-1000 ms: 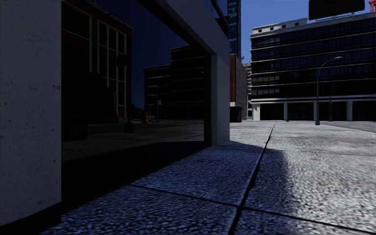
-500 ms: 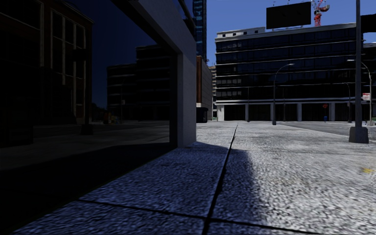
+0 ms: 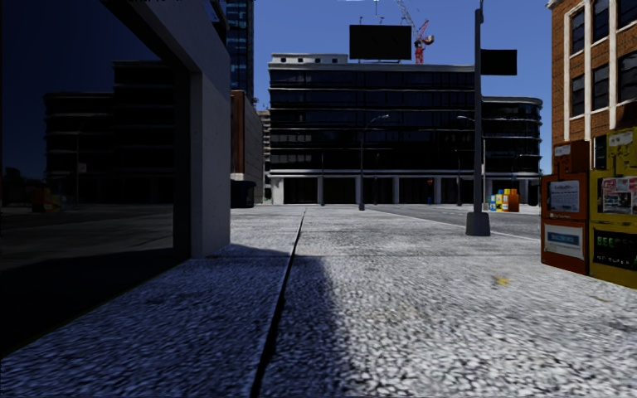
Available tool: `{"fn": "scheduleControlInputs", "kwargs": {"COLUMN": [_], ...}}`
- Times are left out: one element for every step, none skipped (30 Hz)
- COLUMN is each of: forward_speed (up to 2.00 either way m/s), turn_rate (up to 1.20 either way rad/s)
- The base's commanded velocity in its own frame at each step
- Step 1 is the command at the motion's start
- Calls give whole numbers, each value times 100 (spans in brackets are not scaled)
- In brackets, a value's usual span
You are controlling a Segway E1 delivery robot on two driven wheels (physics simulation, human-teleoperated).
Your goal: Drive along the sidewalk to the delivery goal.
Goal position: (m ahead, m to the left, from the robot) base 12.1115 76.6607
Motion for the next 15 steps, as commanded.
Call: {"fn": "scheduleControlInputs", "kwargs": {"forward_speed": [87, 87, 87, 87, 87, 89, 89, 90, 91, 93, 93, 95, 100, 103, 103], "turn_rate": [-81, -81, -81, -81, -81, -81, -81, -81, -81, -81, -81, -81, -81, -81, -82]}}
